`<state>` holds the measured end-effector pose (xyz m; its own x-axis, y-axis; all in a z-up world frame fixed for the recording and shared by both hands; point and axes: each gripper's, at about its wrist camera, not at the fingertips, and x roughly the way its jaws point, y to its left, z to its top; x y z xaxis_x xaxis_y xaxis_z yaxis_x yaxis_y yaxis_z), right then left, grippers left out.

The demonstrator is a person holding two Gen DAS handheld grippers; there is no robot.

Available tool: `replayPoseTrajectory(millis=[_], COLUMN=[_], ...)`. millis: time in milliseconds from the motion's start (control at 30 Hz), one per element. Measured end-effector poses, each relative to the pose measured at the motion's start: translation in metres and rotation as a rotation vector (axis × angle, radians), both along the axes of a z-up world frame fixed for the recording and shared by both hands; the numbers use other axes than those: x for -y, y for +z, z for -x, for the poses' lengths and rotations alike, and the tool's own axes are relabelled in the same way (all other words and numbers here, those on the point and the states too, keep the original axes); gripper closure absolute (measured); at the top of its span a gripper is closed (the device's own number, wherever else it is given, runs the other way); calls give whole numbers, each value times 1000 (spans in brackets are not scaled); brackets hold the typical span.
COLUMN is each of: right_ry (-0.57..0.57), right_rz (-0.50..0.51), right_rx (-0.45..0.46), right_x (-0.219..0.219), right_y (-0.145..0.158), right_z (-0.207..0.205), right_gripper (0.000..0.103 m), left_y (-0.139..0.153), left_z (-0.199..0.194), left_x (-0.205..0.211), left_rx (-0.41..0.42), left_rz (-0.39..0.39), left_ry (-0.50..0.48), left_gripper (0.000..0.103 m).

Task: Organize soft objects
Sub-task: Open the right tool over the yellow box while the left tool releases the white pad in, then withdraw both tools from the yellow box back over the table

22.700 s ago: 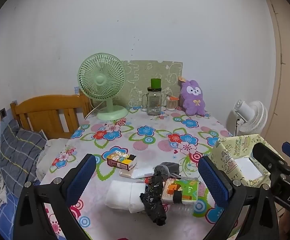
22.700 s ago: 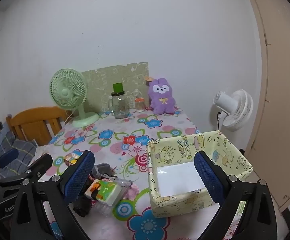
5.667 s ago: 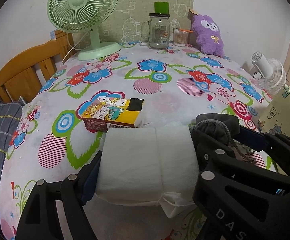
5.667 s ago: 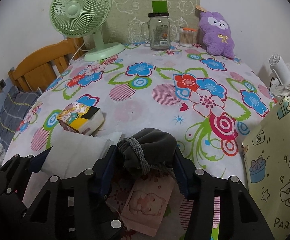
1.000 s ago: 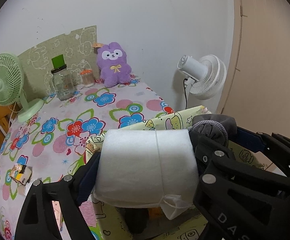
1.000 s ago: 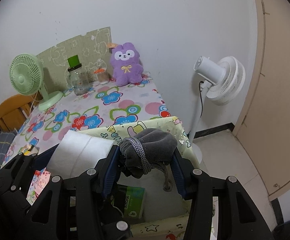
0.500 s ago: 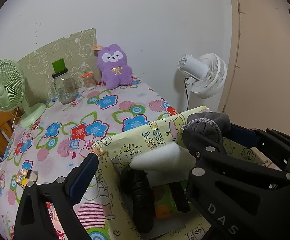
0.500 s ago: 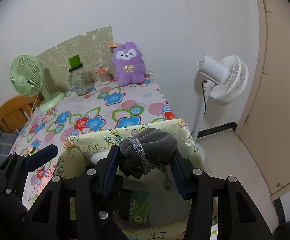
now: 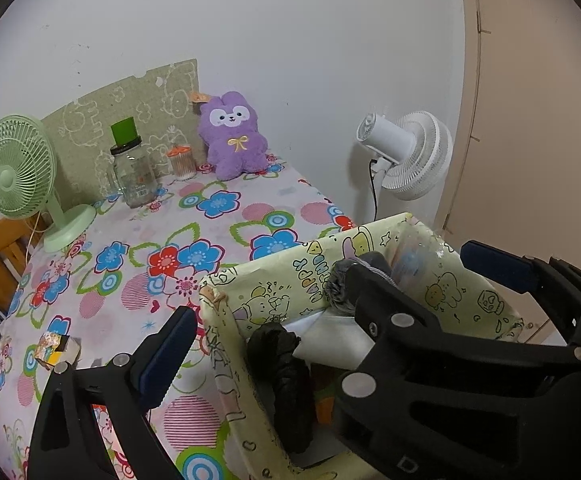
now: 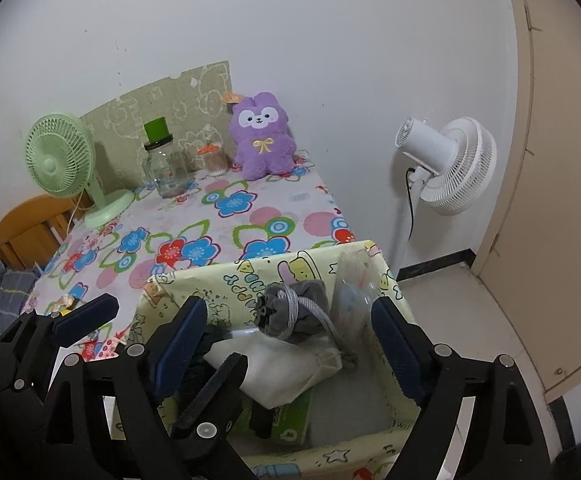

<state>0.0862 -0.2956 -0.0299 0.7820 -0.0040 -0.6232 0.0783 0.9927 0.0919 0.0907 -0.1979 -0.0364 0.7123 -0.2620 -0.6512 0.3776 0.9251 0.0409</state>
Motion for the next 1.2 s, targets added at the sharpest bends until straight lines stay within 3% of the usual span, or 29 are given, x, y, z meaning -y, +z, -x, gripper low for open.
replayPoseTrajectory(millis=[767,1200], right_ry=[13,23], right_rz=[27,31], right_rx=[64,100], right_x=[-46,-78], right_y=[23,33], right_z=[41,61], right_gripper=[15,10], left_y=[21,29], left_z=[40,58], left_x=[-46,-79], left_rx=[73,112], left_rz=[34,40], left_ry=[23,44], left_gripper=[3,3])
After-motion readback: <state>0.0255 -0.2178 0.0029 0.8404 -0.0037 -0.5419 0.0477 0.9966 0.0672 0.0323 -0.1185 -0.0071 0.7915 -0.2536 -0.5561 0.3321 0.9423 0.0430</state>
